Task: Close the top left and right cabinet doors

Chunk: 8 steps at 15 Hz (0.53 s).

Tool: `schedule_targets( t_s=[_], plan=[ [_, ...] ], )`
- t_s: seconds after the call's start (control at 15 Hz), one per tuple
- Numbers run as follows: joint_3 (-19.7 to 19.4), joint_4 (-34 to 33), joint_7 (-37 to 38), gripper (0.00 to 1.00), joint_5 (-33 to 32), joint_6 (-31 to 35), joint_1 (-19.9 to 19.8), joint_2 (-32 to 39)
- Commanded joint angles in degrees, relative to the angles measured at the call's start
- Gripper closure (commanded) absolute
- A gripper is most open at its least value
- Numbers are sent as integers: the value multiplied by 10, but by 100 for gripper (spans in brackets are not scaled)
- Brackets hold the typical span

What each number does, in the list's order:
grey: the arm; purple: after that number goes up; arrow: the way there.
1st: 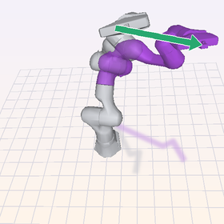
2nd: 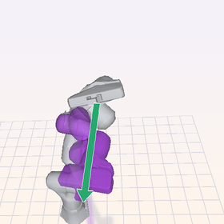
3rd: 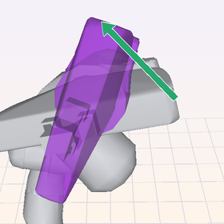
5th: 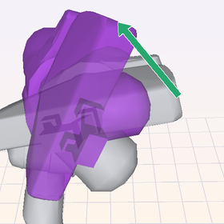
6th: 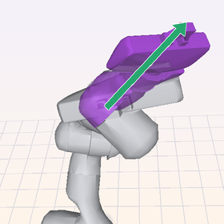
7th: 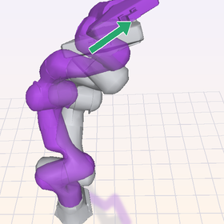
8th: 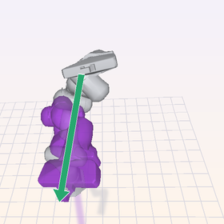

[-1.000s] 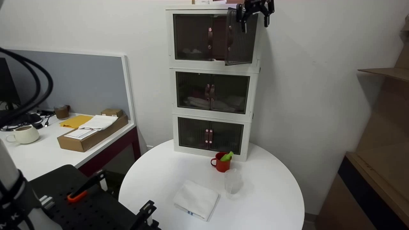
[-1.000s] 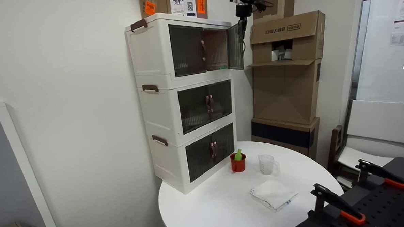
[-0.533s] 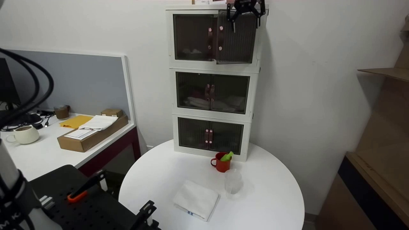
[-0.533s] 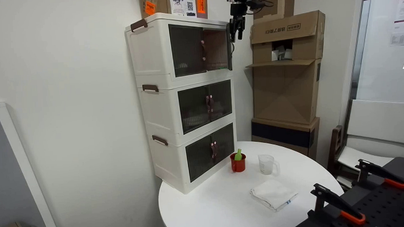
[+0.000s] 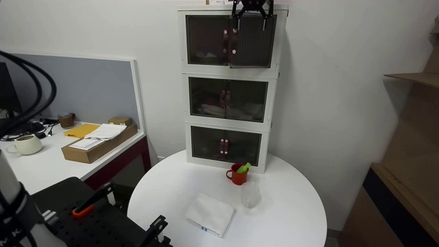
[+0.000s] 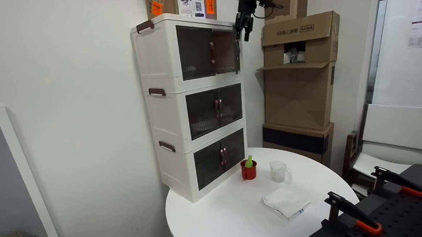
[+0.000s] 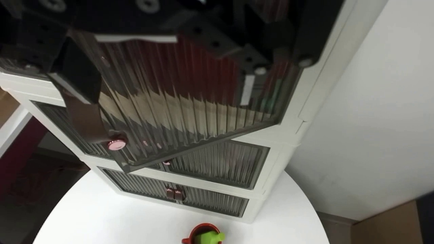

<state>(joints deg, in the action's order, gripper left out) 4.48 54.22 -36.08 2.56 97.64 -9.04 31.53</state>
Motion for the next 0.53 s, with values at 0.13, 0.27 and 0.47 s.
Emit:
schedule_targets(
  t_s=[0.13, 0.27, 0.47],
  plan=[
    [-2, 19, 33, 0, 2, 101, 7, -4],
    [0, 32, 48, 0, 2, 137, 12, -3],
    [1, 41, 66, 0, 4, 173, 21, 3]
  ],
)
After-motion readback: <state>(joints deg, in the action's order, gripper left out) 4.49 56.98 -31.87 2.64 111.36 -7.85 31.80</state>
